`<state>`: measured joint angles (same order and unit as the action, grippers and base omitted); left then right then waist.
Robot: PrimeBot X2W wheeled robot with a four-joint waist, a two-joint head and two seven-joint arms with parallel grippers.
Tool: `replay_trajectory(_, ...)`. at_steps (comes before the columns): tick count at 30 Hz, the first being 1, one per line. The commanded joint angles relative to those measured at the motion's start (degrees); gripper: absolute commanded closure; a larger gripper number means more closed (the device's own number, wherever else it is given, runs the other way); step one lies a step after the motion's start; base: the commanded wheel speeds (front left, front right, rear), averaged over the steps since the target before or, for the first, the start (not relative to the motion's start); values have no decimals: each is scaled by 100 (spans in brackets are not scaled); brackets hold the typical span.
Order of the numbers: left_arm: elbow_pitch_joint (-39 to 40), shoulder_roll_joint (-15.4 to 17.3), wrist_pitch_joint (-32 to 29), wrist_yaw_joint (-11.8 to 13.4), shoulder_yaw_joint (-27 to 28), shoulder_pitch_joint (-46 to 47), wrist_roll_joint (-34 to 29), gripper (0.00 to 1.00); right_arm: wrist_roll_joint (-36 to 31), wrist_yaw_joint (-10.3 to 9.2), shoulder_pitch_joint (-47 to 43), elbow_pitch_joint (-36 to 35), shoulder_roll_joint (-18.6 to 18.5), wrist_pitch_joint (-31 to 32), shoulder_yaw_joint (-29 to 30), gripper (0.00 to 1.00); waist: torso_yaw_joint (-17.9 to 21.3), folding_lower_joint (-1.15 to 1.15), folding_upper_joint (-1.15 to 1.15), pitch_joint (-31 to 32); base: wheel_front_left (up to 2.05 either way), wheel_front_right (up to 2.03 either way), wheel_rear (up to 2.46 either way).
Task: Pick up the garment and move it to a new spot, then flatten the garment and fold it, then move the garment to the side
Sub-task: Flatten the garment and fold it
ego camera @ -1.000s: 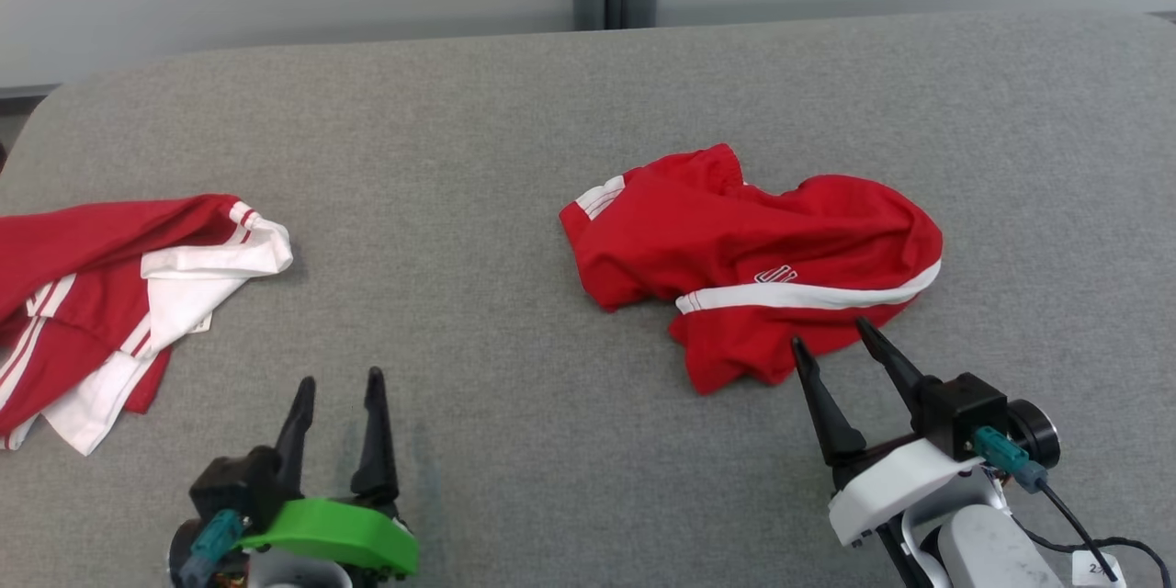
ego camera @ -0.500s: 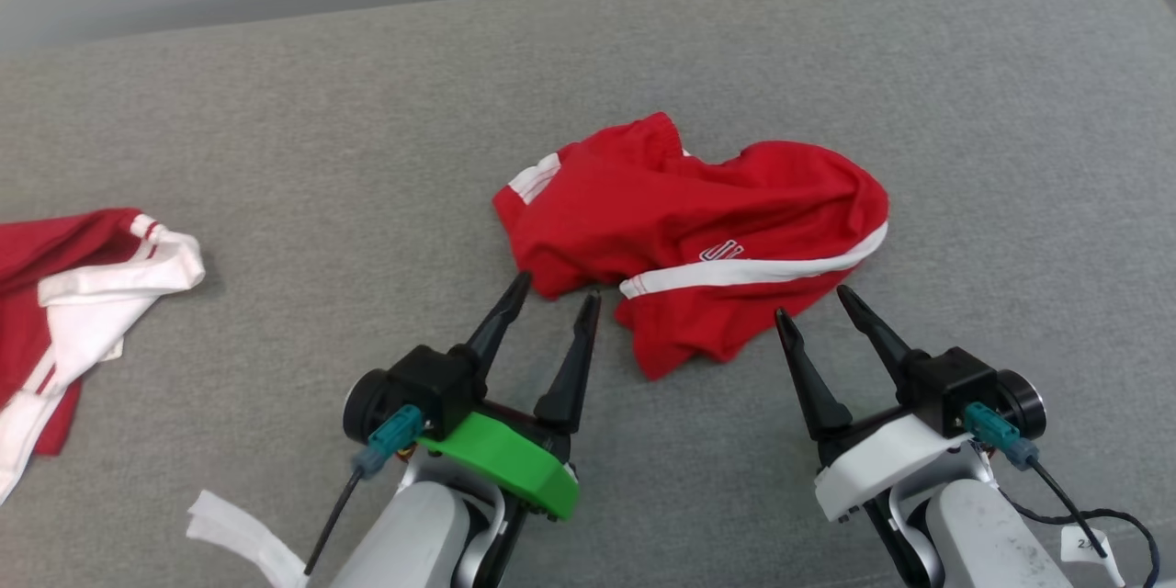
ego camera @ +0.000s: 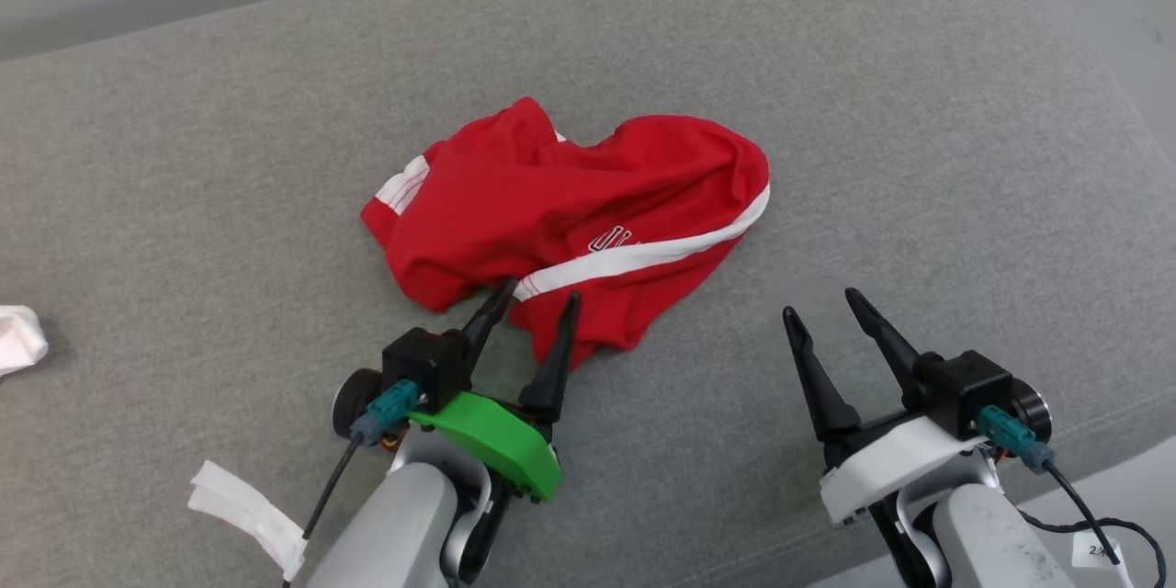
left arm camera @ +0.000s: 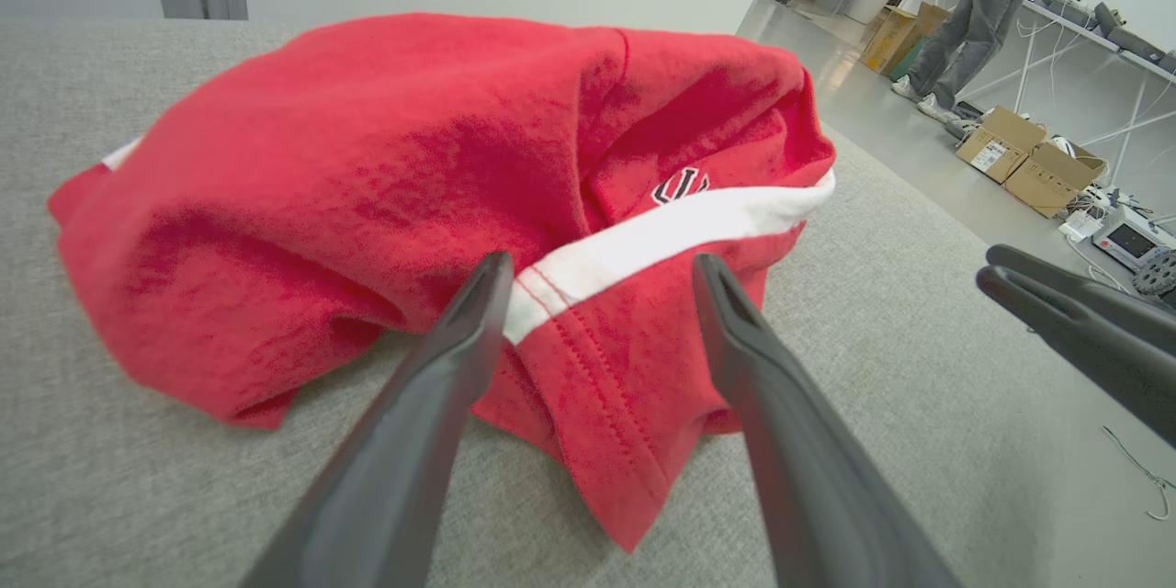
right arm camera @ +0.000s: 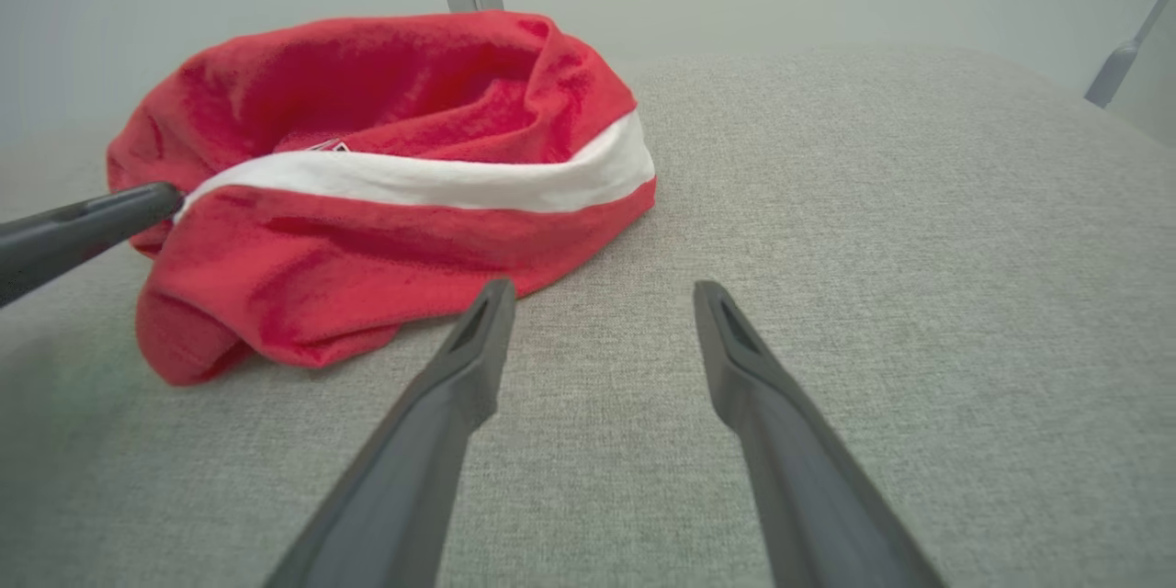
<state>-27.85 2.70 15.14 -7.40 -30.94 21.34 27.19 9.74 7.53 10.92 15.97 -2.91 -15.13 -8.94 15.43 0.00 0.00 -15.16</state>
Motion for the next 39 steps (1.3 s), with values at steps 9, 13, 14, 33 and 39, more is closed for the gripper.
replay_trajectory(9,-296,37,1,-13,143,168,10,5,58,-8,12,11,-8,-3,-23,0,-3,0,0,-101,0,0,0)
replay_trajectory(13,-504,39,2,-13,-72,303,182,100,64,-8,46,7,-13,-3,-72,0,-21,0,0,-109,0,0,0)
replay_trajectory(14,-553,39,2,-13,-134,319,258,100,69,-8,55,9,-10,-3,-83,0,-22,0,0,-108,0,0,0)
replay_trajectory(33,1722,38,2,-12,238,1788,-614,100,-33,-8,-242,156,-11,-3,107,0,-152,0,0,406,0,0,0)
replay_trajectory(39,1871,37,-1,-8,671,1243,-827,100,-84,-8,-390,120,-10,-3,222,0,-503,0,0,583,0,0,0)
